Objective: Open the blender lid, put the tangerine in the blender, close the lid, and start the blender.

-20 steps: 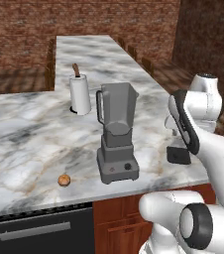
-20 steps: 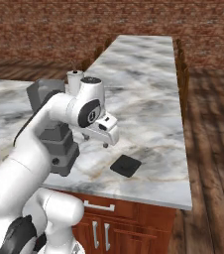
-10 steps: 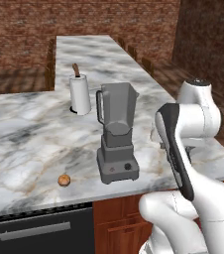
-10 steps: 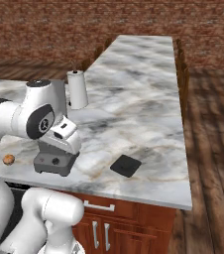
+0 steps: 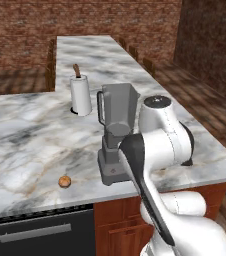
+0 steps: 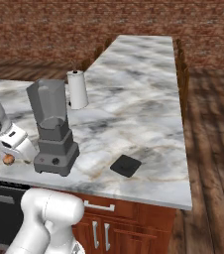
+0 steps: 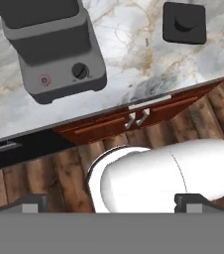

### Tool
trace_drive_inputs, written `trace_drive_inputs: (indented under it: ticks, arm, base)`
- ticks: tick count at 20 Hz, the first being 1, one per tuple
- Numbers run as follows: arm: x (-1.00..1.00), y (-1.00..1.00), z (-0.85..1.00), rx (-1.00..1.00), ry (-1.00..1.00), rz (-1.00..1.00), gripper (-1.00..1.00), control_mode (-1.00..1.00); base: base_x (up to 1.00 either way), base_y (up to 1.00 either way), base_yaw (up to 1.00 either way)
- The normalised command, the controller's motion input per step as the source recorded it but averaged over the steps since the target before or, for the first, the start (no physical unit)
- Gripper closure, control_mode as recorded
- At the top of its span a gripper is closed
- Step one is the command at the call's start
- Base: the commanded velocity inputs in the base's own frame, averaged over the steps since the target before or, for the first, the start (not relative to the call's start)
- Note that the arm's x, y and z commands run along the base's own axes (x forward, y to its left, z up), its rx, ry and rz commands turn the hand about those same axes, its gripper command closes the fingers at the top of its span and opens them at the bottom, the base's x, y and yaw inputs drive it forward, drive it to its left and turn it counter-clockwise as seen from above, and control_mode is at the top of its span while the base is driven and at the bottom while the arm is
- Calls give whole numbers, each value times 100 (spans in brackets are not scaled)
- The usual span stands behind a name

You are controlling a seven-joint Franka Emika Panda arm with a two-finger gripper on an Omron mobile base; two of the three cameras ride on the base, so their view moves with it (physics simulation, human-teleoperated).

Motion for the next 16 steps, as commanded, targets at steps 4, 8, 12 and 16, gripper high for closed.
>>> trace_drive_inputs:
  ticks: [4, 8, 12, 16]
  arm:
    - [0, 100, -19, -8, 2, 1, -100, -100]
    - [24, 100, -26, -7, 7, 0, -100, -100]
    - [56, 82, -26, 0, 9, 4, -100, -100]
    - [67, 58, -44, 0, 6, 10, -100, -100]
  base:
    - [0, 0, 0]
    - [0, 0, 0]
    - [0, 0, 0]
    - [0, 0, 0]
